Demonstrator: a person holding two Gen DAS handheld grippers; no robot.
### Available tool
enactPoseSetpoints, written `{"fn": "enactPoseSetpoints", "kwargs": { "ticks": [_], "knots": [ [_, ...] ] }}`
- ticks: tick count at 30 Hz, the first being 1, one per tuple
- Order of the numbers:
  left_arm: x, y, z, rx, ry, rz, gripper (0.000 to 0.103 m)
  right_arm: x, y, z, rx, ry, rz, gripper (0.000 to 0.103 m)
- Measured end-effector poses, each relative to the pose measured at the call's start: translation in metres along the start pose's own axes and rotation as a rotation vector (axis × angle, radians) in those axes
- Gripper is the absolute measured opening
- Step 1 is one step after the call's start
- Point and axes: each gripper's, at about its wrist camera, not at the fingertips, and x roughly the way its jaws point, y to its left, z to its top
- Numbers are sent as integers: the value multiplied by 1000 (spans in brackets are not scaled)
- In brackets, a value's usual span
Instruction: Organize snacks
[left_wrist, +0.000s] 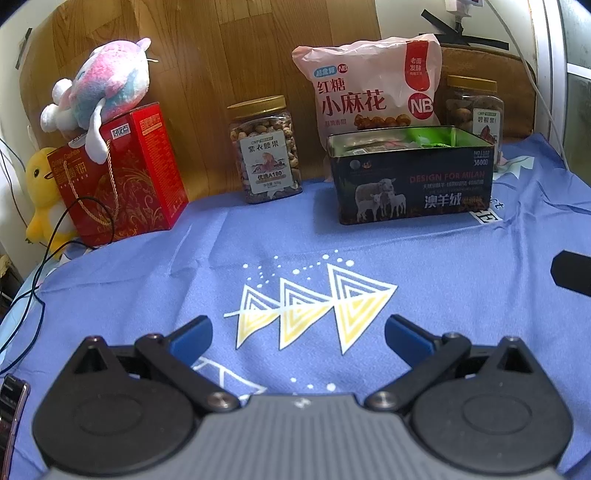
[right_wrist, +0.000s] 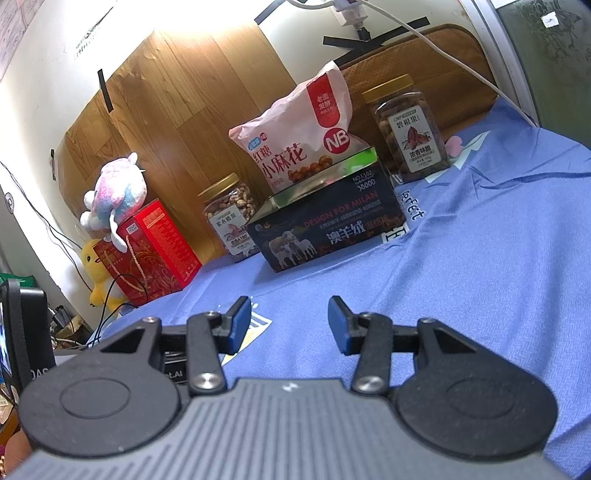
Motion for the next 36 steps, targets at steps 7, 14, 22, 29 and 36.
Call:
{"fn": "enactPoseSetpoints", "kwargs": {
  "ticks": [7, 14, 22, 29, 36],
  "knots": [
    [3, 0, 0, 2, 7, -3, 103, 0, -1, 0, 1, 1, 0, 49],
    [7, 0, 0, 3, 18, -2, 103, 1, -1, 0, 1, 1, 0, 49],
    [11, -1, 1, 8, 27, 3, 103, 1, -2, 0, 5, 2, -2, 49],
    [14, -2, 1, 9, 31, 11, 103, 2, -6, -1, 12, 6, -5, 49],
    [15, -4, 1, 15, 32, 18, 103, 4, -7, 1, 19, 8, -7, 49]
  ]
}}
